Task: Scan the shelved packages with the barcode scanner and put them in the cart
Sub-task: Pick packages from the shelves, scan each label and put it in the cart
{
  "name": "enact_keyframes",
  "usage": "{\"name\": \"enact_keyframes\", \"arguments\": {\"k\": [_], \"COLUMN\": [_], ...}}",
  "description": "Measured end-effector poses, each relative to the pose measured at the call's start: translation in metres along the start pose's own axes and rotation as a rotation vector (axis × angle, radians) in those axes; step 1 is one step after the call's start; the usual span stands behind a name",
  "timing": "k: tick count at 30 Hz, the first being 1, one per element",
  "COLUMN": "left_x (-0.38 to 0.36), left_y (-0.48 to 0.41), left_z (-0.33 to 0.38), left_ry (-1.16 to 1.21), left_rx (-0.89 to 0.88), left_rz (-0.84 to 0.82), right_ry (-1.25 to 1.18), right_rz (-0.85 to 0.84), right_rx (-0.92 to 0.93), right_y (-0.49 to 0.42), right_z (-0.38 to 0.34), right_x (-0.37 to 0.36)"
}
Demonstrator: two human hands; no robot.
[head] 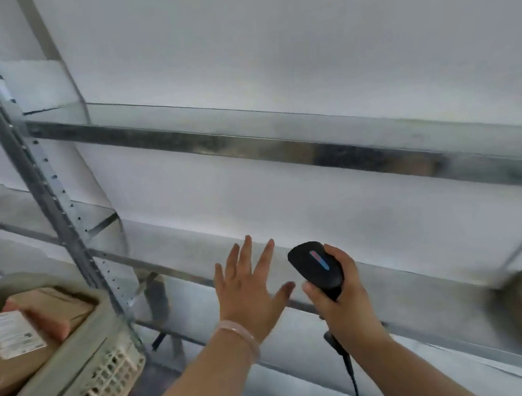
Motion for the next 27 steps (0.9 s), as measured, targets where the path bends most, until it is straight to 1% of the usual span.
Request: {"name": "enact_keyframes", "arguments": {"k": [6,8,12,15,18,21,27], "left_x": [-0.058,-0.072,-0.101,-0.115,-0.130,-0.146,-0.181], "left_y": [-0.034,-0.037,-0.041,-0.046,-0.053,-0.061,-0.075], "left_z": [0.177,0.216,0.297,0.333,0.354,0.366,0.384], "left_ry": [0.136,0.160,0.193,0.194,0.212,0.221,0.296], "left_rx": [-0.190,-0.234,-0.328,-0.384,-0.429,-0.470,-0.481], "left_rz": [-0.040,-0.056,-0.127,-0.172,-0.209,-0.270,-0.422], "right_ry": [-0.001,0.021,0.011,-0.002,-0.006,-0.018,0.036], "right_rz": [0.239,0.277,0.429,0.525,0.597,0.660,0.795], "right_rx": [-0.056,-0.076,-0.107,-0.174,-0.188,-0.232,-0.284], "right_y": [0.020,0.028,0.042,0.048,0.052,0.053,0.046], "right_z": [0.043,0.052,0.075,0.090,0.101,0.118,0.132], "right_x": [0.176,0.210,0.289,0.324,0.343,0.351,0.372]}}
Point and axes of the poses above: each hand's wrist, its own y-axis away from the middle knuckle, its own x-axis out of the back of the hand, z = x × y, the point moved 1 cm from there along -y, towards the middle knuckle, and after that the axes turned 11 degrees about -x, right-handed, at the moved point
